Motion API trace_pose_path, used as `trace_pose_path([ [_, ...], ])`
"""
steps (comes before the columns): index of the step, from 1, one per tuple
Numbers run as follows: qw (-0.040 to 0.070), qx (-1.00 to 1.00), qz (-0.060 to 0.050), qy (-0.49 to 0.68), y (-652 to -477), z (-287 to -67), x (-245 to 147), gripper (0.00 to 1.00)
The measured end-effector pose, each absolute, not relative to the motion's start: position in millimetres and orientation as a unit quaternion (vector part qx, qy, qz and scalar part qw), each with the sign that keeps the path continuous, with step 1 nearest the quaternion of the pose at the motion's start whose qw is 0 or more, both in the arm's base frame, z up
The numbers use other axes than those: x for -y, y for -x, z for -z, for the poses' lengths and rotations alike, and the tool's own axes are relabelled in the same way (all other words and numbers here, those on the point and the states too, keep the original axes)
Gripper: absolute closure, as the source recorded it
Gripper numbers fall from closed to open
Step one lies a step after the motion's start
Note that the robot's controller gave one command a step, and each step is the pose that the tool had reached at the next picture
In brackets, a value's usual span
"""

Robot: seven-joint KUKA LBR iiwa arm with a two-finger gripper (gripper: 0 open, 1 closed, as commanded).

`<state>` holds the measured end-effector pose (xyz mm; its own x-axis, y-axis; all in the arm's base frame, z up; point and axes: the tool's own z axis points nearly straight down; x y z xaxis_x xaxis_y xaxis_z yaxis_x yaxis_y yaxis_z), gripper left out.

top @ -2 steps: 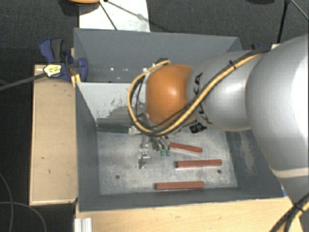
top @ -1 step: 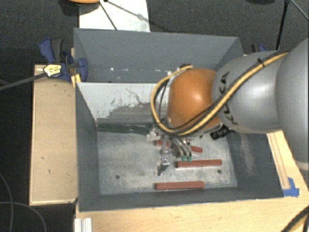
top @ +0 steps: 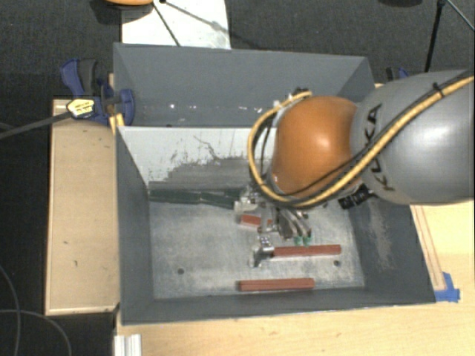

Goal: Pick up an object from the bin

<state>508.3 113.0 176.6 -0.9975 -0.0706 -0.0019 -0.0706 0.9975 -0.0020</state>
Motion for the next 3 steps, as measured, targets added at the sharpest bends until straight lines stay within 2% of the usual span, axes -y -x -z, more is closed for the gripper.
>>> trace_pose_path([
  [1,0.002,-1.0,-0.002,0.015,-526.8,-163,-80,0.0],
  [2,0.005,-1.0,0.001,0.001,-519.3,-117,-49,0.0],
  [3,-0.005,-1.0,0.0,-0.015,-543.3,-92,-52,0.0],
])
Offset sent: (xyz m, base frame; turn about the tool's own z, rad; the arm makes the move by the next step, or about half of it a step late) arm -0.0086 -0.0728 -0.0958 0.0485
